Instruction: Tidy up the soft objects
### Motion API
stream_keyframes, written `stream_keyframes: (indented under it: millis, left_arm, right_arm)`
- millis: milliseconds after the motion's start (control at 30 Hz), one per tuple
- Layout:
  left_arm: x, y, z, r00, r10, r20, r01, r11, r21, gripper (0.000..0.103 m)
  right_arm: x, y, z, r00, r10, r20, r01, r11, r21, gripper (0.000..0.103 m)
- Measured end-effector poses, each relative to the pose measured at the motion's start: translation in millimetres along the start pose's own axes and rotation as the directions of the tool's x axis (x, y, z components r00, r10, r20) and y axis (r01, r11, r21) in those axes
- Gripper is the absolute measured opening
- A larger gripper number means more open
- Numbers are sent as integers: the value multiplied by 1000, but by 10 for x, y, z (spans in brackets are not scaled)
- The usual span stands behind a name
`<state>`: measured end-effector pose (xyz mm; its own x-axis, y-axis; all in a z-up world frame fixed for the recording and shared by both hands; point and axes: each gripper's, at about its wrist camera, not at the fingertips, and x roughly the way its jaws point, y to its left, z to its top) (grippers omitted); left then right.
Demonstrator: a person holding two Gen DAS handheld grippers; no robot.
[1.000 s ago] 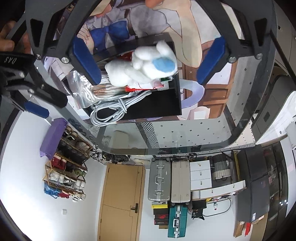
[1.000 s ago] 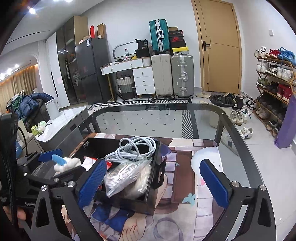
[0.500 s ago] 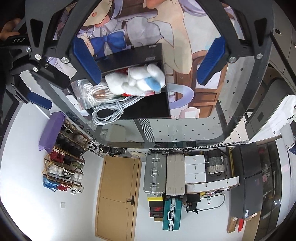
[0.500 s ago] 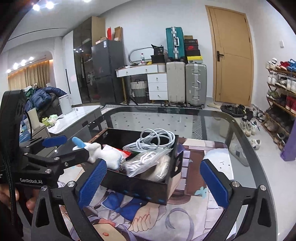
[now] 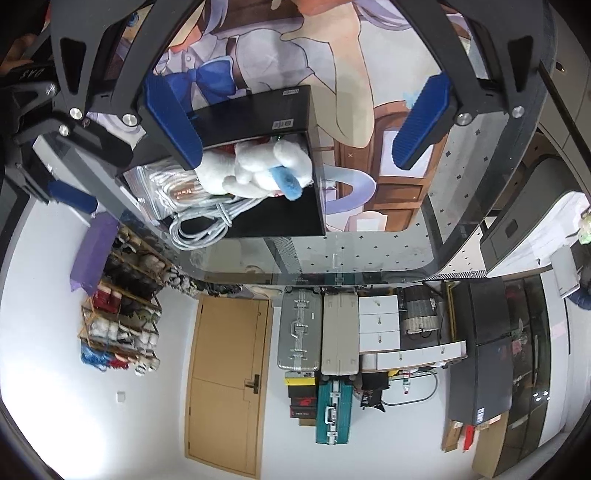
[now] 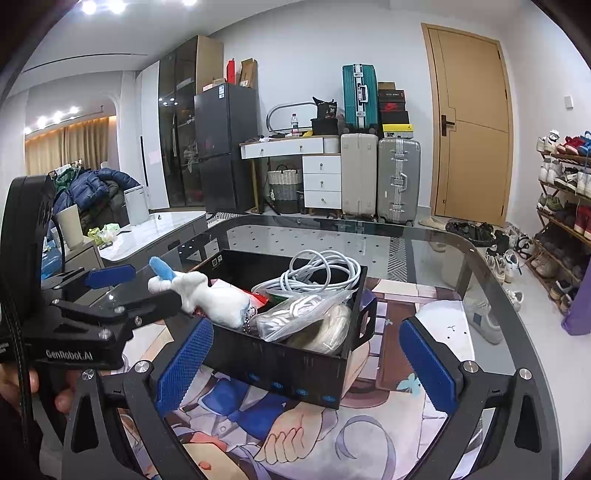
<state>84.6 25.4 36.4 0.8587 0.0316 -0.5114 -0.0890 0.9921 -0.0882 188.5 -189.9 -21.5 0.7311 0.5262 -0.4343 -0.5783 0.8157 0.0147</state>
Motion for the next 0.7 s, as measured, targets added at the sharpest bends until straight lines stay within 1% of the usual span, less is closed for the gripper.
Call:
stream_keyframes:
  millis: [233, 333, 400, 433, 700]
  left_arm:
    - [61, -17, -42, 999, 42, 2, -42, 999, -23, 103]
    - [80, -49, -85, 998, 55, 28, -54, 998, -22, 103]
    - [99, -73, -112, 998, 53, 32, -52, 999, -10, 103]
    - [117, -84, -115, 998, 52, 22, -52, 999, -5, 103]
    - [127, -94, -109, 999, 37, 21, -37, 999, -5, 103]
  right_arm:
    - [-9, -22, -12, 1000, -3, 23, 3, 1000, -1, 102]
    - [1, -52, -24, 1000, -4, 28, 4, 1000, 5, 102]
    - [13, -59, -34, 1000, -7, 27, 7, 1000, 7, 102]
    - [18, -60, -30, 1000, -5, 27, 4, 1000, 9, 102]
    - [-5, -27, -55, 999, -11, 45, 12, 1000, -9, 102]
